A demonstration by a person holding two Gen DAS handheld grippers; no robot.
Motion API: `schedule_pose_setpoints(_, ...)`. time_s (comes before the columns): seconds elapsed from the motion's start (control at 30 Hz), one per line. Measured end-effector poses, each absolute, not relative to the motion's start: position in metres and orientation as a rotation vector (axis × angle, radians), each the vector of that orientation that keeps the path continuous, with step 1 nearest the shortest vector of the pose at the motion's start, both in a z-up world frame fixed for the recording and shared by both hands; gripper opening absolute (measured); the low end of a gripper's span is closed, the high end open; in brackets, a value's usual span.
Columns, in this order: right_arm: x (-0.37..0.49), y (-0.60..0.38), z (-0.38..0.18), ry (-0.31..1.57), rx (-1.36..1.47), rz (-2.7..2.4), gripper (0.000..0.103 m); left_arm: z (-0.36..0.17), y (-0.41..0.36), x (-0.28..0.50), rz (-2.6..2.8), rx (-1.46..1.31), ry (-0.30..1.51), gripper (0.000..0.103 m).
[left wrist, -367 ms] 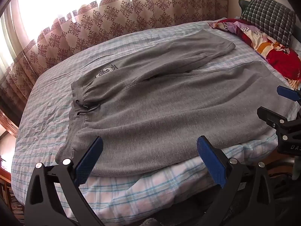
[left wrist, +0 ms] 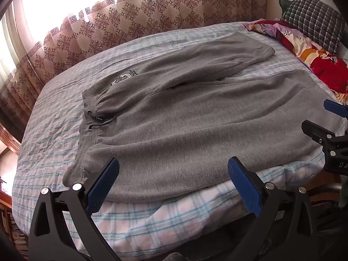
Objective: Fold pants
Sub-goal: 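Move both tools toward the grey sweatpants lying on the bed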
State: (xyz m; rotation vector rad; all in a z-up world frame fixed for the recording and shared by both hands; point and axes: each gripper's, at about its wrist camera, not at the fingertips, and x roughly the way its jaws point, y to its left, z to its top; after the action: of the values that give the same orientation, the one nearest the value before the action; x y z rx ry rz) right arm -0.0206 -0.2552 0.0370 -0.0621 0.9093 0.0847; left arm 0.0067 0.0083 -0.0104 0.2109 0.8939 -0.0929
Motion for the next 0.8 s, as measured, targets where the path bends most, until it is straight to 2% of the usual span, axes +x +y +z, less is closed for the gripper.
schedule_pose_setpoints(0.8, -0.018, -0.261, 0.029, 0.939, -0.046, 0.058, 0.098, -0.021, 0.015, 0.014, -0.063, 0.195, 0.947, 0.101)
